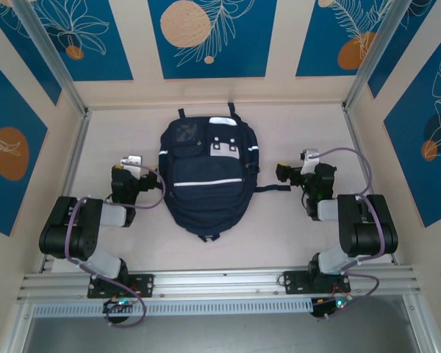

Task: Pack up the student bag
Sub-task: Reset both arms

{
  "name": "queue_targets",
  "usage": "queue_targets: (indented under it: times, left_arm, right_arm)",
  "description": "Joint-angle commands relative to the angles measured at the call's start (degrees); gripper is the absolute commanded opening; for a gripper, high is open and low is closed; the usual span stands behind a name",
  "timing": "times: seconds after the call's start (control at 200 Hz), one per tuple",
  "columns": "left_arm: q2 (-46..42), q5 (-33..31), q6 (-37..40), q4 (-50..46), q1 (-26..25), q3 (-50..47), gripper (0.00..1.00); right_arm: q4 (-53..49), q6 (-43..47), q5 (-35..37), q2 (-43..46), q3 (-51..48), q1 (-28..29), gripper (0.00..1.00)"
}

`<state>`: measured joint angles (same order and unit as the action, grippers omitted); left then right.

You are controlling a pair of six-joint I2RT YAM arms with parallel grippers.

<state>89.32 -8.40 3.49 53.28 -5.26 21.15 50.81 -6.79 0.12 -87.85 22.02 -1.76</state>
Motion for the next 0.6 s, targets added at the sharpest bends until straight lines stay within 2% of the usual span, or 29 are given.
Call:
queue_targets:
  times: [0.0,0.045,0.085,0.135,0.52,0.595]
  left_arm:
    - [-0.3,-1.3,-2.3,0.7,0.7,-0.3,1.00]
    - [-0.3,-0.7,-1.8,0.4,0.4,0.0,1.00]
    - [-0.3,1.2,-0.5,-0.2,-0.1,0.3,1.00]
    - [-0.3,3.6,0.4,-0.2,-0.2,0.1,1.00]
    - [-0.1,3.8,0.4,-0.5,-0.1,0.4,1.00]
    - [-0.1,5.9,-0.2,-2.3,0.9,1.3,1.00]
  right_arm:
    - [0.1,-0.6,8.2,0.4,-0.4,1.6,0.99]
    - [0.1,-0.8,13.6,0.4,-0.4,3.0,0.99]
    - [0.2,-0.6,15.3,0.1,-0.3,3.7,0.99]
    - [0.2,-0.4,15.4,0.2,-0.3,3.9,0.99]
    - [0.8,0.5,15.7,0.1,-0.5,4.6,0.99]
    - [0.8,0.5,15.6,0.1,-0.5,4.5,0.99]
